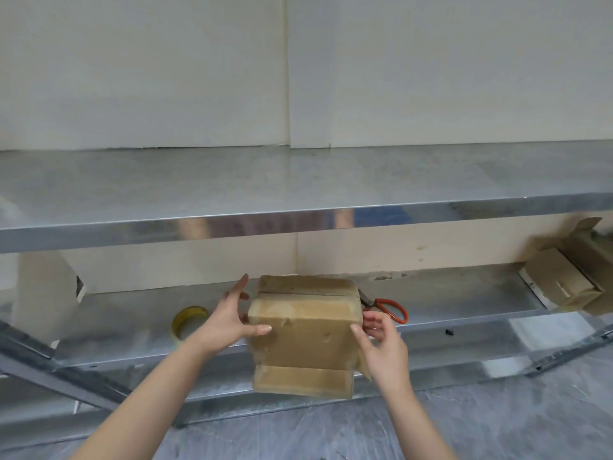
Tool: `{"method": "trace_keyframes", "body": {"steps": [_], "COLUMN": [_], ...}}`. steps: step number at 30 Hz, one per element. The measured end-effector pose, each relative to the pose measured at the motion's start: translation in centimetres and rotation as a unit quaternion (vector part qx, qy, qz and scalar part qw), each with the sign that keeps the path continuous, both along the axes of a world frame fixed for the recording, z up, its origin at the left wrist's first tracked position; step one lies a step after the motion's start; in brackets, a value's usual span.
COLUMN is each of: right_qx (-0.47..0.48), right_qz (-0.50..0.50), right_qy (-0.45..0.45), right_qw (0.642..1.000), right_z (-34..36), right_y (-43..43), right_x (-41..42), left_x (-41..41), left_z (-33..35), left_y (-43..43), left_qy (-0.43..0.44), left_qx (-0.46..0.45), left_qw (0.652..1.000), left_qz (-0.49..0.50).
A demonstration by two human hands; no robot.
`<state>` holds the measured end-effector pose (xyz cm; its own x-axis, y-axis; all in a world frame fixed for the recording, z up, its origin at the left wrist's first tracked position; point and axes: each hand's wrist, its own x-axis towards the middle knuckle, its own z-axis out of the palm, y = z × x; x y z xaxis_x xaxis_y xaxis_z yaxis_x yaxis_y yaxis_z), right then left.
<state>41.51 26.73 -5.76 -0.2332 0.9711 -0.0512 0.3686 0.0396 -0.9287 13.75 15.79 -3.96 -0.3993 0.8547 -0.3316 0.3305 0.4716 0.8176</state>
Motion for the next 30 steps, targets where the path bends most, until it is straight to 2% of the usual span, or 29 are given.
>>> {"method": "trace_keyframes", "body": {"steps": [2,5,11,13,16,21,25,28,30], "right_qx": [0.013,0.013,0.004,0.011,0.034,0.04,0.038,-0.025,-0.032], "right_qz": [-0.014,-0.001,0.02,0.043,0.08,0.137,0.151,0.183,0.204], "right_qy": [0.001,-0.001,0.028,0.002,-0.007,-0.004,-0.036,-0.016,-0.001], "right_qw": [1.0,1.0,0.999,0.999,0.996,0.99,0.987,0.983,0.979], "right_z": [-0.2,-0.3,1.0,1.7,2.8,3.9,3.7,2.8,2.2], "right_y": [-0.7,-1.8,-1.8,-1.0,0.2,1.5,2.6,2.3,1.8], "right_x": [0.0,0.1,1.4,1.4,0.5,-1.6,-3.6,-4.7,-5.0], "left_x": [-0.4,-0.3,0.4,1.0,2.2,4.8,6.5,7.6,8.1], "left_z": [0.7,1.0,0.3,0.2,-0.3,-1.3,-1.2,-1.6,-2.0], "left_y": [0.4,0.5,-1.2,-2.1,-3.4,-5.0,-5.0,-5.0,-4.9], "left_qy": [-0.053,-0.188,-0.307,-0.283,-0.196,-0.219,-0.138,-0.1,-0.076], "left_qx": [-0.027,-0.036,0.017,0.021,0.049,0.145,0.167,0.183,0.181], "left_qw": [0.998,0.979,0.948,0.956,0.979,0.963,0.971,0.965,0.962], "left_qz": [-0.031,-0.07,-0.076,-0.082,-0.032,0.053,0.106,0.16,0.191]}}
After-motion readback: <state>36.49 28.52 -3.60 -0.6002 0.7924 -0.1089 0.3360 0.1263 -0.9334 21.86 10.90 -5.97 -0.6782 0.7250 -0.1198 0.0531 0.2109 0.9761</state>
